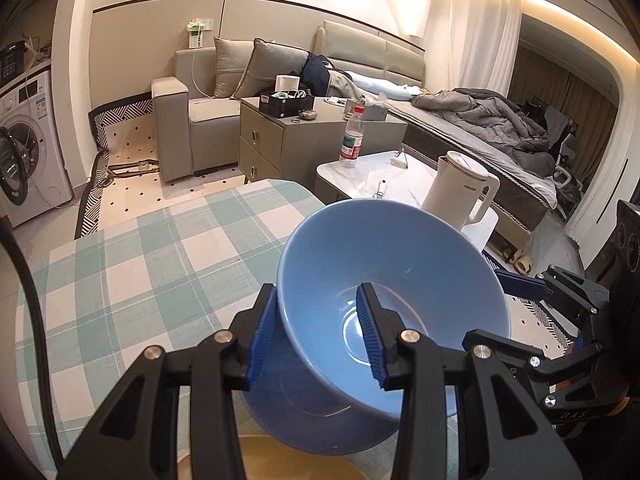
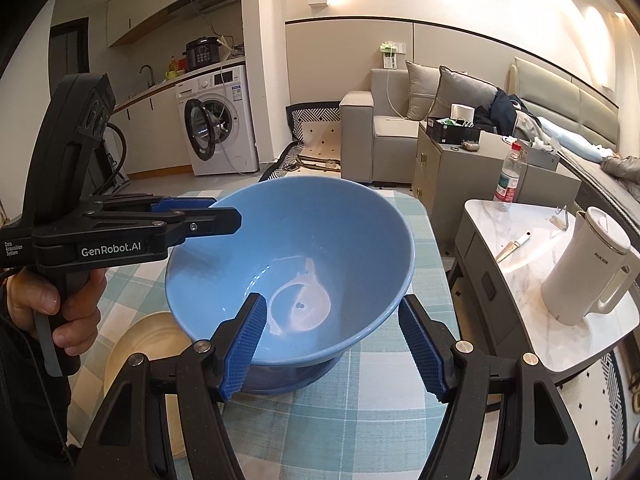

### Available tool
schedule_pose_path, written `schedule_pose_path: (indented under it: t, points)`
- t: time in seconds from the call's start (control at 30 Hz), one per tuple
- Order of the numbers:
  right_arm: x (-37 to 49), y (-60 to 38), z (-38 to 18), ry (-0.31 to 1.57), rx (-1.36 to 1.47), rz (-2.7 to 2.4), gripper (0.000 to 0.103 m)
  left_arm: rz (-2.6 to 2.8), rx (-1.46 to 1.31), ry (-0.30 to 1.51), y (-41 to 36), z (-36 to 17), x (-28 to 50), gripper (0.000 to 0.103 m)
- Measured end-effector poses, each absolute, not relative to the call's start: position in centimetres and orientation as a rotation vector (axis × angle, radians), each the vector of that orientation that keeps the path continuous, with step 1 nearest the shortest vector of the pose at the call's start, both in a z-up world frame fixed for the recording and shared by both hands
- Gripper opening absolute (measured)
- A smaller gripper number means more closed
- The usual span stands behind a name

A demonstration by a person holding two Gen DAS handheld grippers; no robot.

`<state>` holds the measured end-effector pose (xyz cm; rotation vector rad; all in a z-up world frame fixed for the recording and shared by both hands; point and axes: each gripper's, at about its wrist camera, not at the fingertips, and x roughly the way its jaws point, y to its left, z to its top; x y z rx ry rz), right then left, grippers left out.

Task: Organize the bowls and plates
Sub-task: 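Lower the held blue bowl into the nested blue bowls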

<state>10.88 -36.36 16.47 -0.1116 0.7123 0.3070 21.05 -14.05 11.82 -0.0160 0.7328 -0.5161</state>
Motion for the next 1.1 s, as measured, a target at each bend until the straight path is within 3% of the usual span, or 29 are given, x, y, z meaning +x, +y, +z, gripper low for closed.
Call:
schedule_pose_path:
  t: [1.1]
  points:
    - [12.5, -35.8, 12.7, 0.766, -0.106, 0.358, 0.071, -0.460, -0.010, 0.771, -13.1, 9.0, 21.3, 0.039]
